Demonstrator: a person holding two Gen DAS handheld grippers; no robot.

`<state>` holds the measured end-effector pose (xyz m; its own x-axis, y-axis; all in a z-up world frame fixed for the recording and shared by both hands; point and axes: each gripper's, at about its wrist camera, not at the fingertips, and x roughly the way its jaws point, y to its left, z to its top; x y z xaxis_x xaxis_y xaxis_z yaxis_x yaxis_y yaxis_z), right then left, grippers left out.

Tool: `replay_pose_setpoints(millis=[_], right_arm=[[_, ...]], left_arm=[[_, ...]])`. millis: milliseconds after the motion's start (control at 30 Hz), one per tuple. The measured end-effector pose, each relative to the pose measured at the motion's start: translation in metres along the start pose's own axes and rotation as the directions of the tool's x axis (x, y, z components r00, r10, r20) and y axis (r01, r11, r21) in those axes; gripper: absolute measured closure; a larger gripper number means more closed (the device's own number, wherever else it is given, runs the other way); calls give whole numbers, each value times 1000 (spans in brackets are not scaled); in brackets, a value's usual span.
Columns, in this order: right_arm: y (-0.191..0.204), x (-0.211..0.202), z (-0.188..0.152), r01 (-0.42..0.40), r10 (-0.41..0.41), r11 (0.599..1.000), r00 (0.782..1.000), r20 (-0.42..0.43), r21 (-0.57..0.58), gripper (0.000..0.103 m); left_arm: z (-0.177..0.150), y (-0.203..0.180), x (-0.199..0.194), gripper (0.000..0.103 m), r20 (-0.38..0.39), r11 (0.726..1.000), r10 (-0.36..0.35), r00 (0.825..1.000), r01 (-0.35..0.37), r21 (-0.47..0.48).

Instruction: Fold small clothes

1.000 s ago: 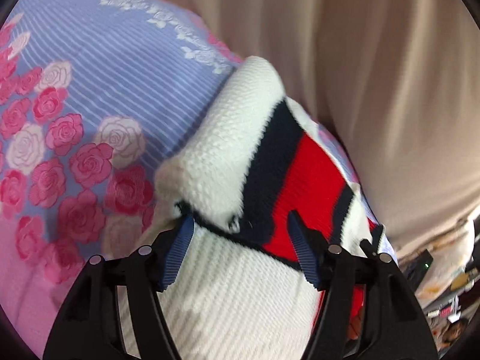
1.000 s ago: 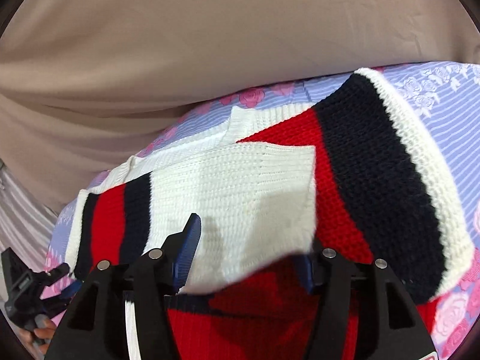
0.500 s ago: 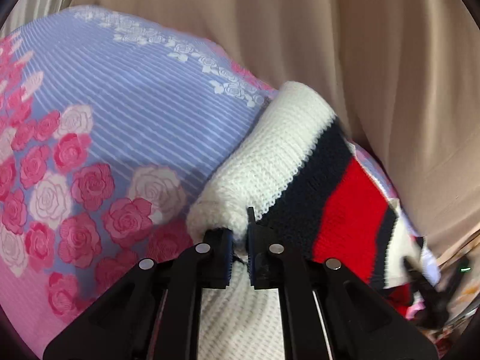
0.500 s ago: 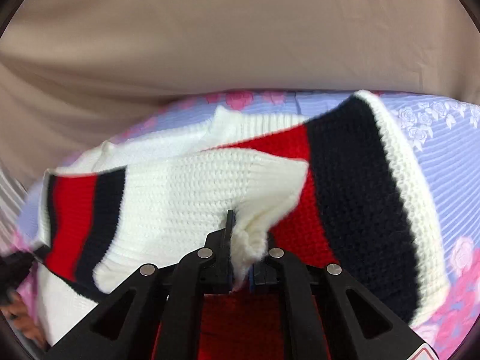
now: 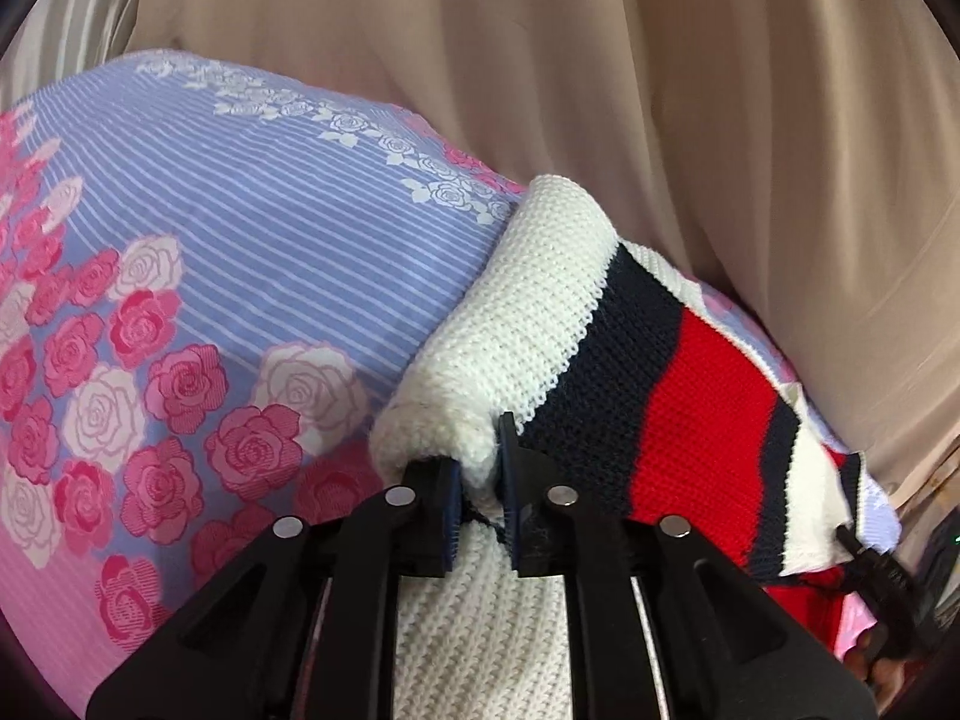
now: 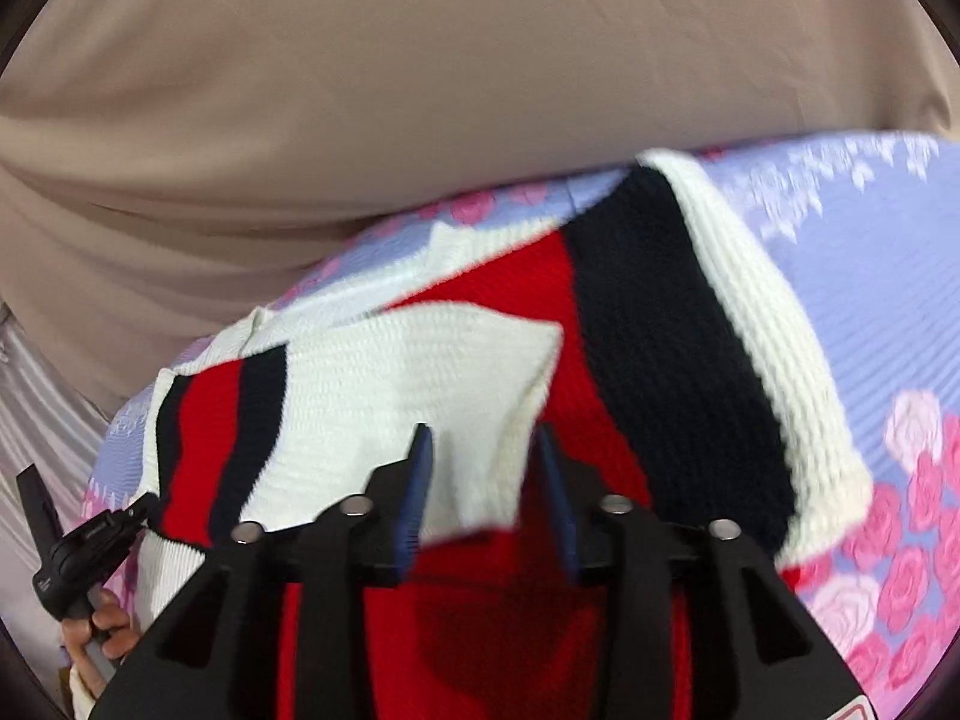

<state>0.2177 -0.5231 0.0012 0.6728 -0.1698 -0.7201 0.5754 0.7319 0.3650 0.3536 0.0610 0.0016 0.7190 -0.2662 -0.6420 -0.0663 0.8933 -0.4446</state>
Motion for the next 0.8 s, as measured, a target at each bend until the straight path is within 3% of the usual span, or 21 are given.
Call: replay_pose_setpoints(millis=[67, 100, 133, 267, 300, 333, 400, 467, 500, 533, 600, 667, 700, 733, 800], right_arm=[[1, 2, 3, 10, -10, 1000, 1000, -7, 6, 66], [4, 4, 7, 19, -18, 1000, 1000, -10, 5, 71], [15, 10, 5, 9, -9, 1000, 1000, -7, -7, 97], [45, -33, 5, -12, 32, 993, 984, 175, -117, 97], [41, -35, 4, 27, 0, 991, 979, 202, -133, 97], [31, -20, 5, 97, -75, 987, 983, 165, -127, 98], [7, 20, 2, 139, -140, 986, 990, -1, -93, 98], [2, 6, 3, 119, -117, 992, 993, 31, -51, 99], [6, -11, 5, 166, -164, 986, 983, 85, -10, 98], [15, -23, 6, 180, -176, 983, 975, 135, -19, 87], [49, -46, 10, 121, -100, 989, 972, 212, -89, 87], [92, -46, 15, -18, 47, 985, 985, 167, -173, 85], [112, -44, 16, -73, 105, 972, 985, 137, -222, 79], [149, -34, 15, -128, 164, 945, 982, 96, -300, 63], [206, -13, 8, -192, 227, 880, 973, 30, -434, 41]], left_arm=[[-3, 3, -1, 90, 2, 1000, -12, 1000, 12, -6], [-4, 2, -2, 90, 4, 1000, -13, 1000, 13, -7], [-3, 3, -2, 89, 6, 1000, -15, 1000, 15, -7], [-7, 15, -5, 95, 29, 1000, -10, 1000, 11, -11], [-8, 16, -5, 95, 28, 1000, -8, 1000, 8, -9], [-9, 22, -3, 95, 28, 1000, -6, 1000, 6, -10], [-8, 17, -4, 95, 18, 1000, -10, 1000, 9, 7], [-9, 12, -5, 95, 22, 999, 9, 1000, -10, 30], [-9, 11, -5, 95, 23, 999, 12, 1000, -13, 32], [-10, 12, -5, 96, 24, 1000, 16, 1000, -17, 25], [-9, 14, -6, 96, 21, 1000, 6, 1000, -6, 8], [-7, 13, -7, 96, 21, 1000, 6, 1000, -6, 7], [-7, 12, -8, 96, 22, 1000, 9, 1000, -10, 9], [-7, 11, -8, 96, 22, 1000, 11, 1000, -11, 11], [-7, 12, -8, 96, 21, 1000, 7, 1000, -7, 6]])
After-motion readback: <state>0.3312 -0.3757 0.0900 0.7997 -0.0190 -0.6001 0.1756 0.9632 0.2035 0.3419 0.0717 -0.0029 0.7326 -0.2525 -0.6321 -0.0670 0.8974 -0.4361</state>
